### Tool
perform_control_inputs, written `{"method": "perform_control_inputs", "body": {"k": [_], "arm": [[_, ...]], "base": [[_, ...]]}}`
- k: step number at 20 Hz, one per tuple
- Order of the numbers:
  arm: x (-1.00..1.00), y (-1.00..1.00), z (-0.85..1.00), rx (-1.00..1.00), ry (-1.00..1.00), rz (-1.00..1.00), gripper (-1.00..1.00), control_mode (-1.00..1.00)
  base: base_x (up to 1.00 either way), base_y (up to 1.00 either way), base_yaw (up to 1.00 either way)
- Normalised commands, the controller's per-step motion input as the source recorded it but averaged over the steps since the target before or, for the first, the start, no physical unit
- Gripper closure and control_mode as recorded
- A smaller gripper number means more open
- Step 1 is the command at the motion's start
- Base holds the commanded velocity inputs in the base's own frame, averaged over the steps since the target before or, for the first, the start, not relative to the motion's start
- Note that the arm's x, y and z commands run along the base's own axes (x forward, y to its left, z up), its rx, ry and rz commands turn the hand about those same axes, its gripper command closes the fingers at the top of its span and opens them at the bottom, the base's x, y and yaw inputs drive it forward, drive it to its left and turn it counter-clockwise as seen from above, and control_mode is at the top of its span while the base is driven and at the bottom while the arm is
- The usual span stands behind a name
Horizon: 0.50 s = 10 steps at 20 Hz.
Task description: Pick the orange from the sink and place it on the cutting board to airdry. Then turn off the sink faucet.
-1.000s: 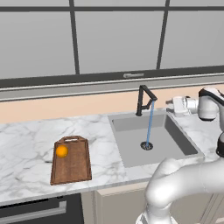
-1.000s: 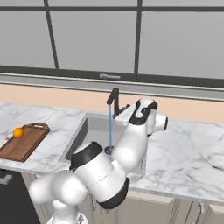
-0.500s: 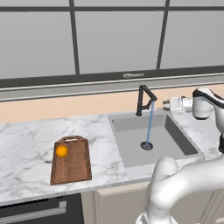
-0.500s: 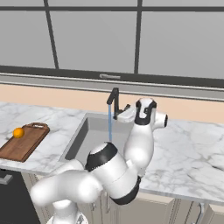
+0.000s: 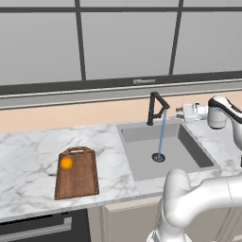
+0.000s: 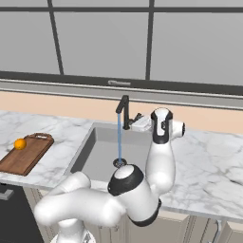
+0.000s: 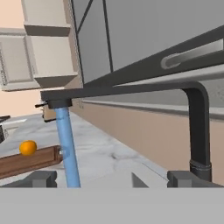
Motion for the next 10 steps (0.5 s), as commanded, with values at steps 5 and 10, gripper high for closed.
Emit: {"method": "perform_control_inputs", "body": {"k": [5,10], "arm": [[0.07,0.00,-0.13,0.00,0.00,0.00,-1.00,-1.00],[0.07,0.01,-0.18,0.00,0.00,0.00,-1.00,-1.00]], "base": [[0.00,0.00,0.00],[0.00,0.00,0.00]]}}
